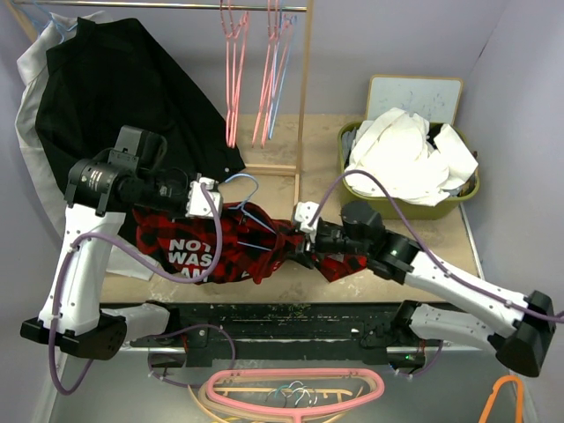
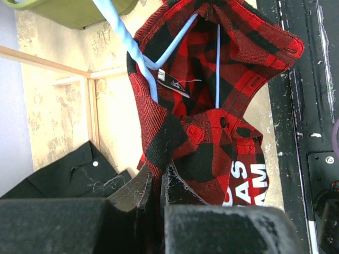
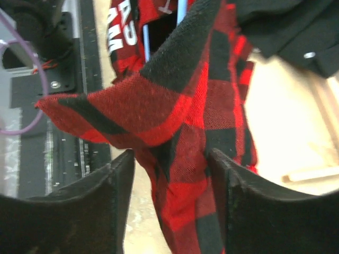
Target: Place the shirt on the hanger
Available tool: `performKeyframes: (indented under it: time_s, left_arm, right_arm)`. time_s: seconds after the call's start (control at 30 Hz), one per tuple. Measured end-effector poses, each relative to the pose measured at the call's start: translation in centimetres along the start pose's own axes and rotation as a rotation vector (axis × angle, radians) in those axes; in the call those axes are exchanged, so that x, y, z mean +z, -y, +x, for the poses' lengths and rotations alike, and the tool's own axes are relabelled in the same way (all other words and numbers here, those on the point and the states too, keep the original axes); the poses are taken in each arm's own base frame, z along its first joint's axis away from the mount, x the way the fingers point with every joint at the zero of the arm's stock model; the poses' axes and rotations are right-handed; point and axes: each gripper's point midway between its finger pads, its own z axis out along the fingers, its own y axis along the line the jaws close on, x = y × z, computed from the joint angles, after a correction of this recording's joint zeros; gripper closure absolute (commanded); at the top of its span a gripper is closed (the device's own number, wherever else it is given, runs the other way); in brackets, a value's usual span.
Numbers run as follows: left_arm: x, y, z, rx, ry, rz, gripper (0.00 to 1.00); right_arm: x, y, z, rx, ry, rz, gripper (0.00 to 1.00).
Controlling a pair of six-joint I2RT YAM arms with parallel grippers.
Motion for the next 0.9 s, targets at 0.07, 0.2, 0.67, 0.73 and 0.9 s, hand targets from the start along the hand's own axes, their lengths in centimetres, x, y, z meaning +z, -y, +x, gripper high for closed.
performKeyframes:
  time_s: [0.07, 0.2, 0.67, 0.73, 0.9]
  left_arm:
    - [0.1, 0.1, -0.1, 0.010, -0.001, 0.005, 1.00]
    - [0.2, 0.2, 0.1, 0.012, -0.004, 0.012, 1.00]
    - [0.6, 0.0, 0.3, 0.026, 0.003, 0.014, 1.00]
    - [0.7, 0.0, 0.2, 0.024, 0.008, 0.019, 1.00]
    - [0.8, -0.1, 0.3, 0.020, 0.007, 0.022, 1.00]
  right_arm:
    - [1.2, -0.5, 0.8, 0.010, -0.028, -0.049, 0.92]
    - [2.7, -1.1, 1.8, 0.035, -0.062, -0.109, 1.00]
    - [3.4, -0.4, -2.2, 0.105, 0.009, -0.113, 0.92]
    - [3.5, -0.6, -3.0, 0.106, 0.041, -0.124, 0.97]
    - [3.4, -0.8, -3.3, 0.134, 0.051, -0.141, 1.00]
